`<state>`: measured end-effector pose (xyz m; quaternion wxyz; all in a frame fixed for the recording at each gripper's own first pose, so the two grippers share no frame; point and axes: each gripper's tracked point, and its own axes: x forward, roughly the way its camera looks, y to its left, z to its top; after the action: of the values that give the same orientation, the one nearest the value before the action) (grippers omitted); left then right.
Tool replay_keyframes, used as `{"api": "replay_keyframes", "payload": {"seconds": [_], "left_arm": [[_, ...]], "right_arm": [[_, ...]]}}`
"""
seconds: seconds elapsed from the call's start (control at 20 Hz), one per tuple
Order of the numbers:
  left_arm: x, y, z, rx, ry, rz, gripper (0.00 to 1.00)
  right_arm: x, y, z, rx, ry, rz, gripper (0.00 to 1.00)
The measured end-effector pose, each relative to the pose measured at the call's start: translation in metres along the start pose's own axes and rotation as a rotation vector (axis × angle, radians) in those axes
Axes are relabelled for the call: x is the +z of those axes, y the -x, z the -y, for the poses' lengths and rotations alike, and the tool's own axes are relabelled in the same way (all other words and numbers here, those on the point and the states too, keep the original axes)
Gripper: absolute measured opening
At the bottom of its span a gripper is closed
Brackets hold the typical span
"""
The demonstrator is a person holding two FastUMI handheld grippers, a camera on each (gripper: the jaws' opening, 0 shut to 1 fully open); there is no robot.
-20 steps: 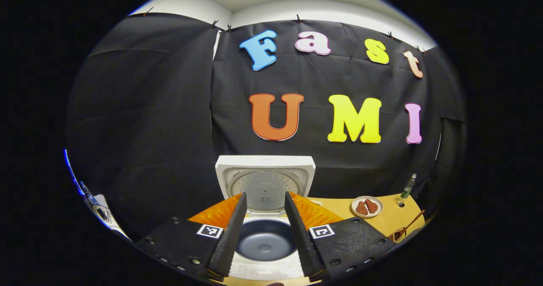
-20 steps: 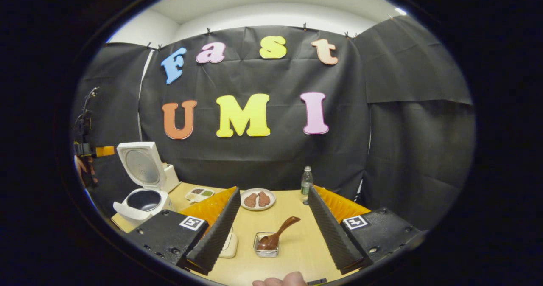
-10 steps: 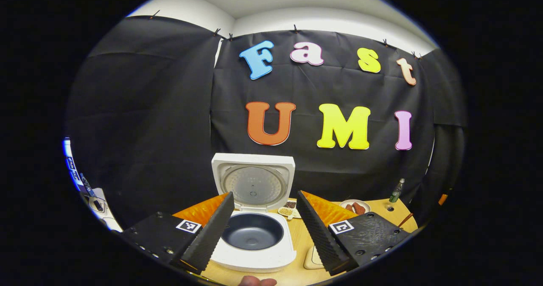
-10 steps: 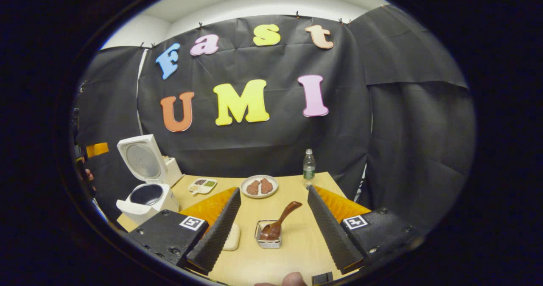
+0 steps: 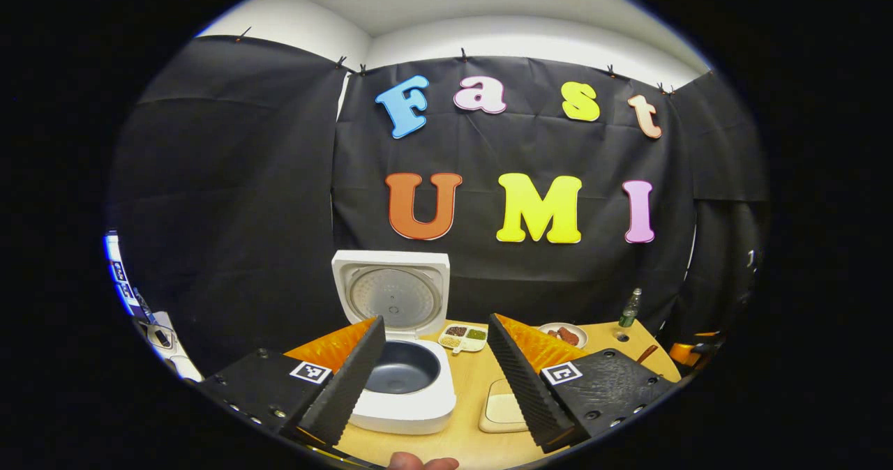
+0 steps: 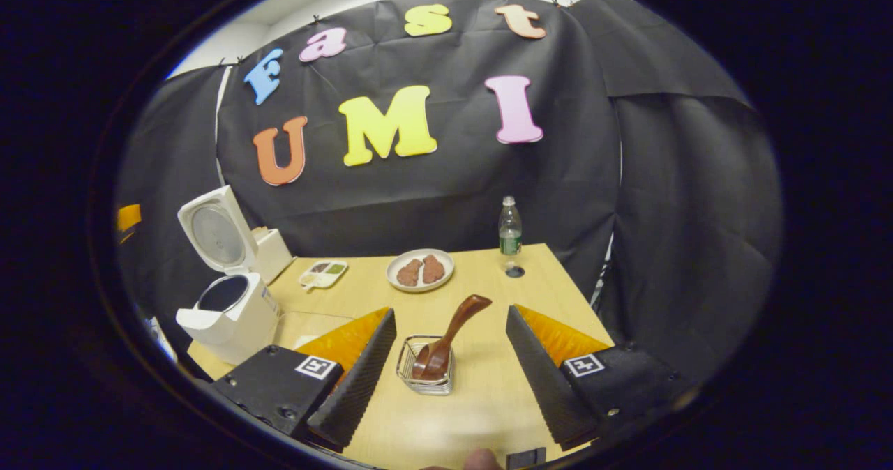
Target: Close the left gripper, press the button to open the rice cooker; take a wooden spoon from the chopstick holder with the right hand, scoop a spoonful of rice and pour it into the rice cooker, then put the wooden spoon back into the chopstick holder.
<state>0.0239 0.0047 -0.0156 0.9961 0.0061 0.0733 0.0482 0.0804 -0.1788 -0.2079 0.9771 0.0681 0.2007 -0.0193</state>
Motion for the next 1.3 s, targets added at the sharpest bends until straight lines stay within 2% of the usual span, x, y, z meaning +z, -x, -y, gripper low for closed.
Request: {"api": "replay_keyframes", "payload": {"seconds": [0.25,0.35,0.4,0.45,0.5,0.6,0.65,0.7,0.75,0.8,0.85,0.9,1.0,1.05,1.1,1.3], "left_arm": [[0.007,0.012,0.008,0.036,-0.010,-0.001,0.94],[0.005,0.011,0.007,0.063,-0.014,-0.017,0.94],[0.005,0.011,0.006,0.077,-0.014,-0.022,0.94],[0.005,0.010,0.006,0.091,-0.011,-0.027,0.94],[0.005,0.009,0.005,0.103,-0.007,-0.030,0.94],[0.006,0.007,0.004,0.122,0.002,-0.031,0.94],[0.006,0.007,0.004,0.131,0.002,-0.034,0.94],[0.005,0.007,0.004,0.137,0.000,-0.039,0.94],[0.005,0.006,0.004,0.142,-0.003,-0.042,0.94],[0.005,0.006,0.004,0.147,-0.006,-0.043,0.94],[0.004,0.005,0.004,0.152,-0.007,-0.046,0.94],[0.004,0.005,0.003,0.160,-0.008,-0.049,0.94],[0.002,0.006,0.000,0.175,-0.007,-0.055,0.94],[0.002,0.007,-0.001,0.180,-0.005,-0.057,0.94],[0.002,0.008,-0.002,0.182,-0.003,-0.055,0.94],[0.001,0.010,-0.006,0.173,0.002,-0.044,0.94]], "right_arm": [[-0.039,-0.066,0.009,0.036,-0.047,-0.097,0.98],[-0.052,-0.088,0.014,0.036,-0.057,-0.129,0.85],[-0.056,-0.098,0.015,0.038,-0.064,-0.141,0.89],[-0.058,-0.105,0.015,0.039,-0.075,-0.150,0.80],[-0.060,-0.112,0.015,0.042,-0.081,-0.154,0.83],[-0.062,-0.126,0.012,0.046,-0.090,-0.165,0.69],[-0.064,-0.131,0.010,0.049,-0.092,-0.169,0.69],[-0.064,-0.134,0.008,0.051,-0.093,-0.173,0.60],[-0.067,-0.139,0.006,0.054,-0.097,-0.179,0.57],[-0.069,-0.142,0.004,0.056,-0.105,-0.185,0.61],[-0.069,-0.145,0.003,0.056,-0.112,-0.187,0.49],[-0.069,-0.146,0.001,0.058,-0.119,-0.187,0.51],[-0.070,-0.147,0.001,0.054,-0.133,-0.187,0.37],[-0.070,-0.147,0.002,0.051,-0.141,-0.187,0.24],[-0.069,-0.146,0.001,0.058,-0.152,-0.191,0.29],[-0.067,-0.136,-0.008,0.058,-0.188,-0.206,0.22]]}}
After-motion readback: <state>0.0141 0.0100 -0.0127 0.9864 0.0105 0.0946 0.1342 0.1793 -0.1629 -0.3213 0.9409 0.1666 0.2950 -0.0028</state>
